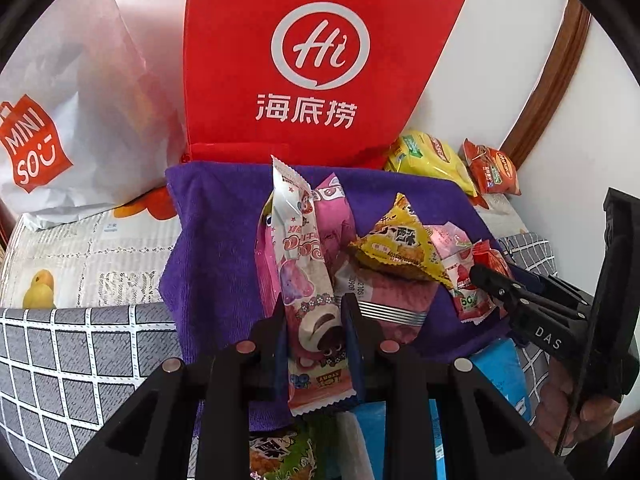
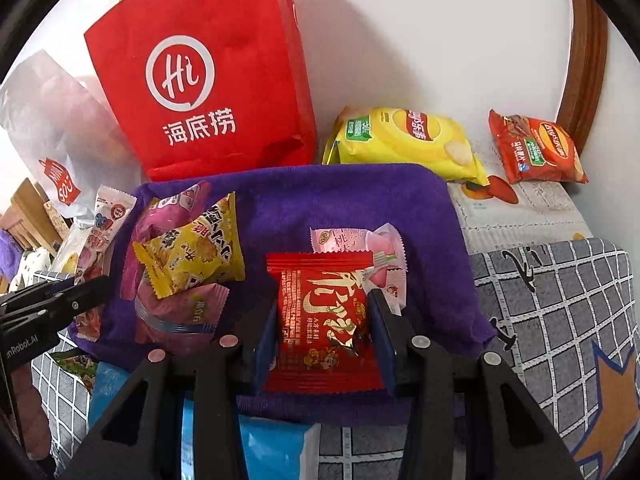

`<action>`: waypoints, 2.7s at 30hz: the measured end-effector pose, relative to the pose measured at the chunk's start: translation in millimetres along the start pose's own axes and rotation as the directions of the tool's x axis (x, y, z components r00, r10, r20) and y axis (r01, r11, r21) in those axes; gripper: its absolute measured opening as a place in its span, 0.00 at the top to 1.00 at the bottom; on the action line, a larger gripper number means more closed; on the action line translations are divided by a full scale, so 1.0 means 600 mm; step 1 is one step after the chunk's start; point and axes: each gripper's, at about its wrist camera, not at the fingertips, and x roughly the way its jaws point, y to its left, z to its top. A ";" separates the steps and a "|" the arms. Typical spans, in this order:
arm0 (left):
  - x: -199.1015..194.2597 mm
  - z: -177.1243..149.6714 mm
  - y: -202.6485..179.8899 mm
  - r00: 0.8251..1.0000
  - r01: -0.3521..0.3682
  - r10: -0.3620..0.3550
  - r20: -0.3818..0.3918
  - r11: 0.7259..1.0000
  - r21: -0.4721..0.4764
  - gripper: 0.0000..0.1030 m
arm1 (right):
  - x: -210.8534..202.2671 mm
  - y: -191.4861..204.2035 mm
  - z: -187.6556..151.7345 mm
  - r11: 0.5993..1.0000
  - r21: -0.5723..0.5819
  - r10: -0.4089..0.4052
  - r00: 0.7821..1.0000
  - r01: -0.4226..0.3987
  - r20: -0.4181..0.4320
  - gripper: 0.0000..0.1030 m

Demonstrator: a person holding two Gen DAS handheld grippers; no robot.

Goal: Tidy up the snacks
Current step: 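Lower both tools and open them to drop the snacks onto the towel, then withdraw both tools from the towel toward the loose snacks on the sheet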

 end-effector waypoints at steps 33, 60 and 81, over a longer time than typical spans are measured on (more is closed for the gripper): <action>-0.064 -0.017 -0.025 0.999 -0.038 0.038 0.013 0.999 -0.001 0.44 | -0.097 0.008 -0.018 0.999 0.027 0.033 0.999 -0.034 0.037 0.40; -0.285 -0.220 -0.025 0.990 -0.124 0.127 0.056 0.990 -0.060 0.44 | -0.293 0.079 -0.308 0.997 -0.066 0.050 0.998 -0.052 -0.022 0.40; -0.335 -0.285 0.029 0.991 -0.098 0.107 0.074 0.988 -0.119 0.43 | -0.238 0.203 -0.446 0.946 -0.308 0.058 0.989 -0.098 -0.135 0.39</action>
